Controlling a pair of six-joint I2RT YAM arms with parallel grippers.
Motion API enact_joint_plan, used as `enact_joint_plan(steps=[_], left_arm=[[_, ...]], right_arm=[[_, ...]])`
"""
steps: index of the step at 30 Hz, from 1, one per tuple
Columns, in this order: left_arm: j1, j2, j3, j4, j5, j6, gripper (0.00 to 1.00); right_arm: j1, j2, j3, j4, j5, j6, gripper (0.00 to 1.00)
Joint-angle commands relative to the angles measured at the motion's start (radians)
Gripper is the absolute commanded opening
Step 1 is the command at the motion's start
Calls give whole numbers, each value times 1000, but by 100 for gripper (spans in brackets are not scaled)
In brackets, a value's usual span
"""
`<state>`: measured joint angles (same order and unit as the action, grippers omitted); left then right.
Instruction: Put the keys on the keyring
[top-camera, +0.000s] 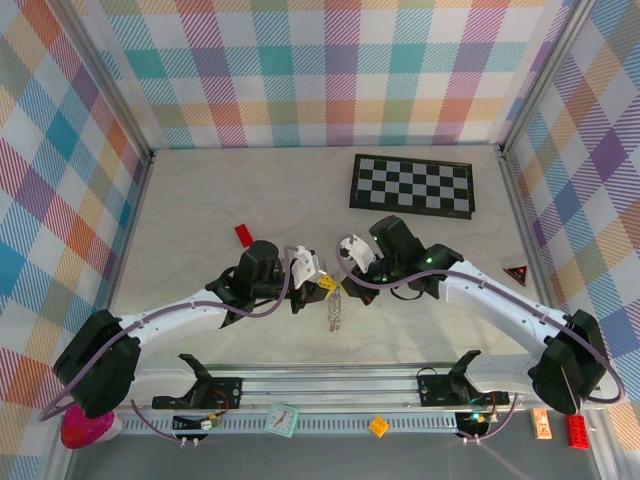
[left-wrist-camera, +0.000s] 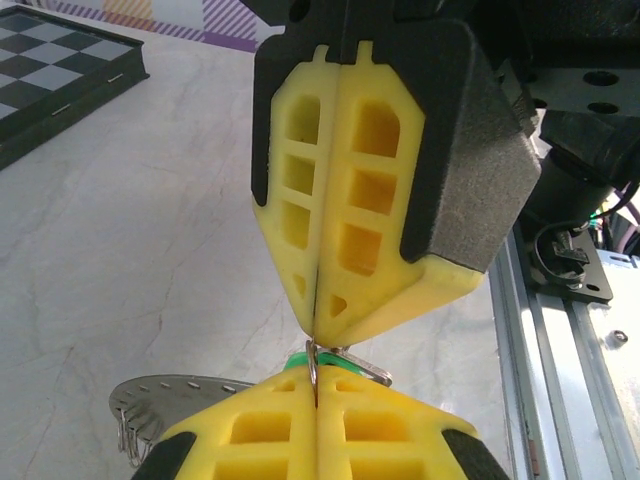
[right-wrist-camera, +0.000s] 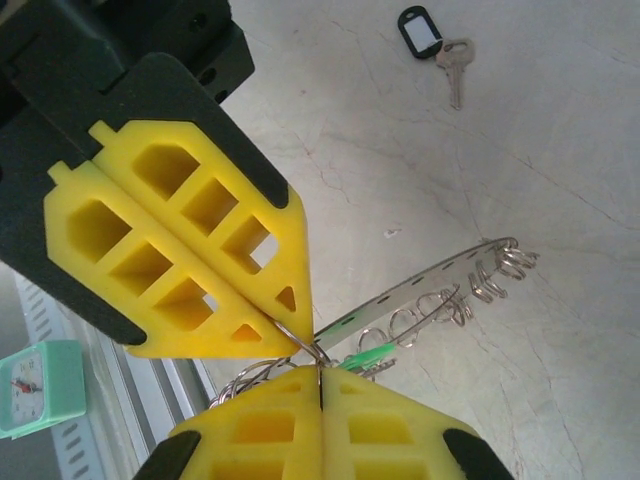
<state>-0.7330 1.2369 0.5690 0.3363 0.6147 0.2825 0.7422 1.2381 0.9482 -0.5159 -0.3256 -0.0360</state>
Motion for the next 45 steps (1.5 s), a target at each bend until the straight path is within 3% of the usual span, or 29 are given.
enact_joint_plan(steps=[1, 28, 35, 41, 45], left_arm=[[-22, -43, -28, 55, 23, 43, 0], [-35, -94, -86, 139, -73, 64, 0], [-36, -81, -112, 221, -69, 10, 0], [-35, -22, -164, 497, -64, -189, 0], [-35, 65, -201, 750, -44, -253, 0]], right_arm=[[-6, 23, 48, -14, 107, 53, 0], [-22, 144, 61, -36, -43, 179, 0], [-83, 52, 19, 19, -137, 164, 37], [-112, -178, -137, 189, -137, -47, 48], [-111, -253, -188, 222, -180, -254, 49]])
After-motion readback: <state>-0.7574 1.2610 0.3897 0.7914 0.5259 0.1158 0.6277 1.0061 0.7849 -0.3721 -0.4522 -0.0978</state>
